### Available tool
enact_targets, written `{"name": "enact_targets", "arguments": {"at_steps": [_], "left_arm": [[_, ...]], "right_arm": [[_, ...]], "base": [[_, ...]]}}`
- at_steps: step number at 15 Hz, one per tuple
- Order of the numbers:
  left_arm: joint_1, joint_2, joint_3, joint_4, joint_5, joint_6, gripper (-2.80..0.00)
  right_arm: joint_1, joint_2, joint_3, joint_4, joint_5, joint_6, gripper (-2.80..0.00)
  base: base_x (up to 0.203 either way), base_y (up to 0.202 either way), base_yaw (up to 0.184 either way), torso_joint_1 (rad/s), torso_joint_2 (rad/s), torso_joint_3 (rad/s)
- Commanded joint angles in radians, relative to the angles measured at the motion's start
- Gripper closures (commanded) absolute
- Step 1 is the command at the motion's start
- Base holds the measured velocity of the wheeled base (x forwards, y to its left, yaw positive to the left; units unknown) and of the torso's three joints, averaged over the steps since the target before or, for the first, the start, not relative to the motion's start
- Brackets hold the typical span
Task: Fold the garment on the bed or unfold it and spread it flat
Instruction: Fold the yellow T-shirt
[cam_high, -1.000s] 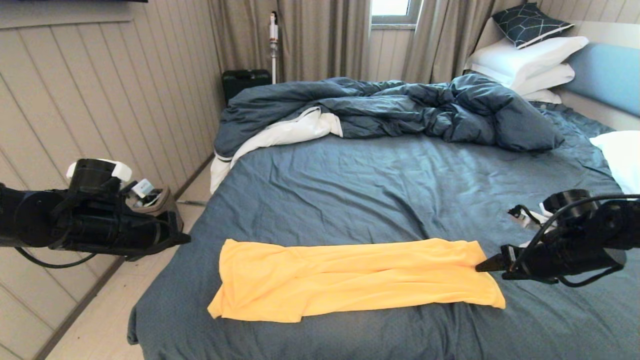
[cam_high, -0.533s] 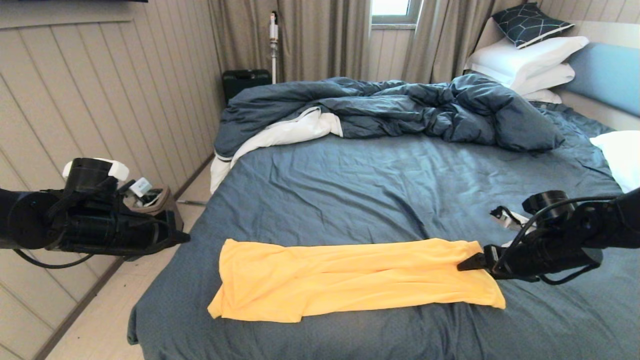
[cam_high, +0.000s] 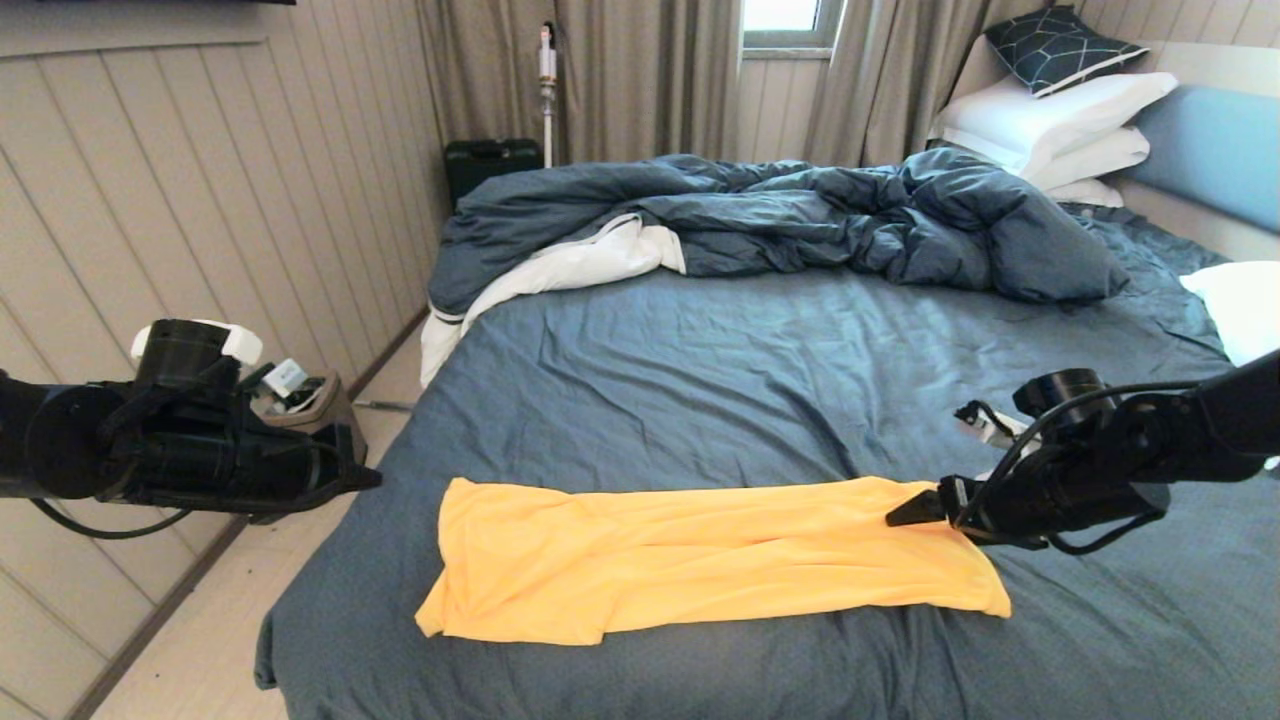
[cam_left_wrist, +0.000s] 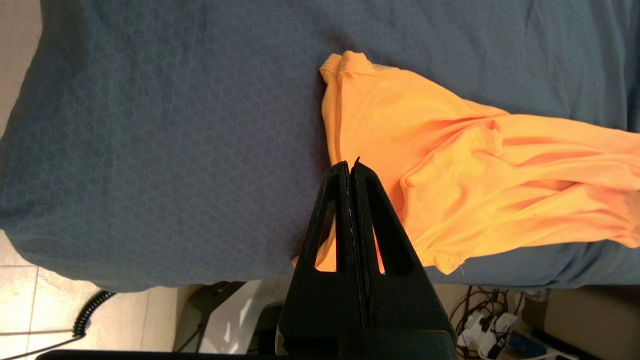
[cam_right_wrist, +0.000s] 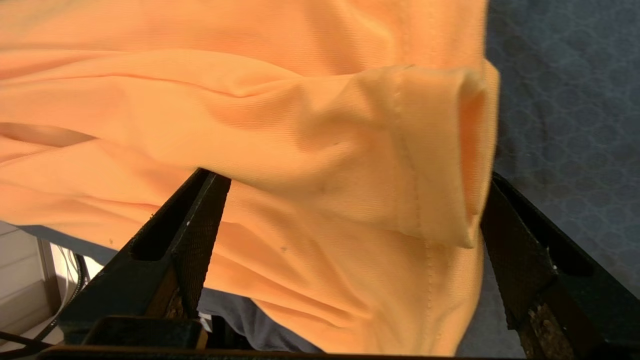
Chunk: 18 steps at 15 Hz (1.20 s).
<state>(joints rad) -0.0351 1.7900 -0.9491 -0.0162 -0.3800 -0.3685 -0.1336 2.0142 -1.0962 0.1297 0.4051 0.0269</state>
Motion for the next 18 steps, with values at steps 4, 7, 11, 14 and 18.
{"name": "enact_targets", "arguments": {"at_steps": [4, 7, 11, 14, 18], "left_arm": [[0.0, 0.02, 0.003, -0.025, -0.002, -0.003, 0.0], [-0.002, 0.02, 0.003, -0.03, -0.002, -0.004, 0.0], [-0.001, 0.012, 0.032, -0.067, -0.011, -0.003, 0.0], [-0.002, 0.02, 0.052, -0.096, -0.017, -0.004, 0.0], [-0.002, 0.023, 0.052, -0.097, -0.019, -0.004, 0.0]], "right_arm": [[-0.001, -0.028, 0.015, 0.001, 0.003, -0.001, -2.8], [-0.001, -0.027, 0.015, 0.001, 0.003, 0.0, -2.8], [-0.001, -0.015, 0.005, 0.001, 0.004, 0.003, -2.8], [0.0, 0.012, -0.016, 0.001, 0.003, 0.011, -2.8], [-0.001, 0.018, -0.018, -0.001, 0.003, 0.018, -2.8]], "base": [[0.0, 0.0, 0.0, 0.0, 0.0, 0.0], [0.0, 0.0, 0.0, 0.0, 0.0, 0.0], [0.0, 0.0, 0.0, 0.0, 0.0, 0.0], [0.0, 0.0, 0.0, 0.0, 0.0, 0.0], [0.0, 0.0, 0.0, 0.0, 0.0, 0.0]]}}
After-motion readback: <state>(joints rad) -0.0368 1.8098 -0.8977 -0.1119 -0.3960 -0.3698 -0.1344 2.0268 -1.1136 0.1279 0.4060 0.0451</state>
